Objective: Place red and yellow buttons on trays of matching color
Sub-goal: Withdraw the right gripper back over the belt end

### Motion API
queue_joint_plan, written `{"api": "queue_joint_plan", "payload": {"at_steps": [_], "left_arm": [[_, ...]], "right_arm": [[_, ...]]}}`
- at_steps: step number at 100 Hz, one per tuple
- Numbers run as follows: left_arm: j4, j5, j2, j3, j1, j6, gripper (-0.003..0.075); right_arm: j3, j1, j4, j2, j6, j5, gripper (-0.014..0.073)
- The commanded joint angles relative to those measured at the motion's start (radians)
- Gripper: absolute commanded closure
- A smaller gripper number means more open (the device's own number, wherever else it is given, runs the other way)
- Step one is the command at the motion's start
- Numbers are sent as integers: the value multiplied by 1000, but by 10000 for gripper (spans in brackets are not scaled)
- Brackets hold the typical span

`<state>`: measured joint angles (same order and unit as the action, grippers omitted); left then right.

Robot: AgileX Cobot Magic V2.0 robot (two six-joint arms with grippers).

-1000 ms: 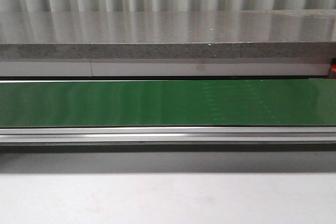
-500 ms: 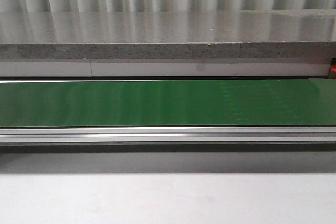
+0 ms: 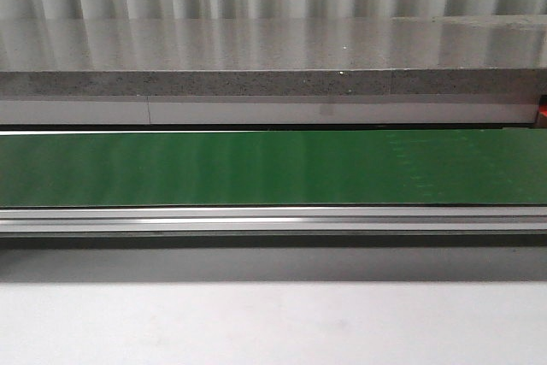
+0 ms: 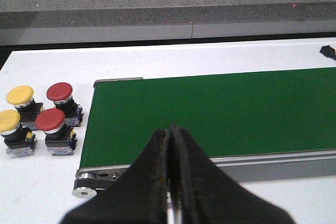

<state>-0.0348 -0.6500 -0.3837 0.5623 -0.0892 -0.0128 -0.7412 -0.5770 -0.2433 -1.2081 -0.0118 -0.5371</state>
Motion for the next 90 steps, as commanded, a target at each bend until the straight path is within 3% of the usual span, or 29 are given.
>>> {"api": "queue_joint_plan", "payload": {"at_steps": [1, 29, 45, 76, 90], "left_arm": [[-11, 80, -7, 26, -7, 2, 740], [-11, 80, -7, 26, -7, 2, 740], [-11, 80, -7, 26, -7, 2, 740], [-11, 80, -7, 26, -7, 2, 740], [-11, 80, -7, 26, -7, 2, 740]], "right_arm": [[-30, 71, -19, 84, 12, 39, 30], [-26, 388, -19, 237, 94, 102, 32], [-26, 508, -19, 324, 155, 89, 32], [-8, 534, -12, 534, 214, -4, 36], [42, 534, -8, 626, 214, -30, 144]]}}
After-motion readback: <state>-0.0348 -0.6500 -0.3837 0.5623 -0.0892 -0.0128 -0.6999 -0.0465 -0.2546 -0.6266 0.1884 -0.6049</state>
